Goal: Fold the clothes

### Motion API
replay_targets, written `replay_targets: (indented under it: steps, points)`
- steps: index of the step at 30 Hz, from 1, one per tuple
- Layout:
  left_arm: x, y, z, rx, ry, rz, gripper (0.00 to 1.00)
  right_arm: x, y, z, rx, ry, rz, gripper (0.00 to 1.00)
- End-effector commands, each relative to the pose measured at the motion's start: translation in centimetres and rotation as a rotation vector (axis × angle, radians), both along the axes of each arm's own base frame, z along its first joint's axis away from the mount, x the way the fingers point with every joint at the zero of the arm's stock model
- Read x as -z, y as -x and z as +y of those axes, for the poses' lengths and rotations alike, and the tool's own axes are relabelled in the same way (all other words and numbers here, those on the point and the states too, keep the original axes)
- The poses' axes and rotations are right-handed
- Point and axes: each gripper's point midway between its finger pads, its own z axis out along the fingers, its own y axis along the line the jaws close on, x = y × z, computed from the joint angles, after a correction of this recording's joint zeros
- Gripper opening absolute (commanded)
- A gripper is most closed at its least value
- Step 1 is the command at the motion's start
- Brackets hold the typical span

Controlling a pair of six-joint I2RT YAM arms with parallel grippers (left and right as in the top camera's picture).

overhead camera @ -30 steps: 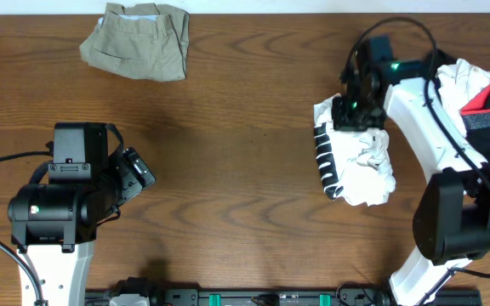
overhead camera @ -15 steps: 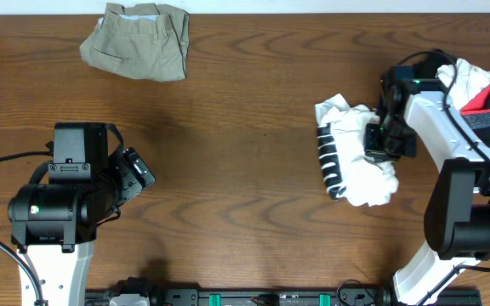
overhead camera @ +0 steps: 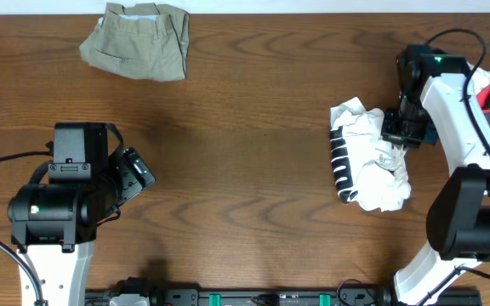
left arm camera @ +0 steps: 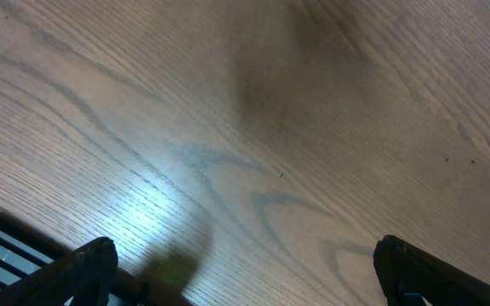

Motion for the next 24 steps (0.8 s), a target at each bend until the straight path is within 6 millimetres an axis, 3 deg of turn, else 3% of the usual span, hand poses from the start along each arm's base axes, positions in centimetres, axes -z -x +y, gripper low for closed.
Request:
replay_targets:
  steps: [1,4,6,17,24]
  points:
    - [0.7,0.2,0.3,0.007,-0.018,0.025,0.98,-1.3,-0.9,4.0,-0.093,-0.211,-0.063,0.1]
    - [1.0,0.1,0.3,0.006,-0.018,0.025,0.98,-1.8,-1.1,8.1,-0.253,-0.451,-0.092,0.17]
    - [1.2,0.1,0.3,0.007,-0.018,0.026,0.98,-1.6,-0.7,9.3,-0.301,-0.489,-0.085,0.2]
    - [1.5,0.1,0.3,0.007,-0.018,0.031,0.98,3.4,1.2,10.3,-0.306,-0.392,-0.019,0.14]
    - [1.5,0.1,0.3,0.007,-0.019,0.032,0.98,5.5,1.5,8.1,-0.226,-0.201,-0.01,0.07]
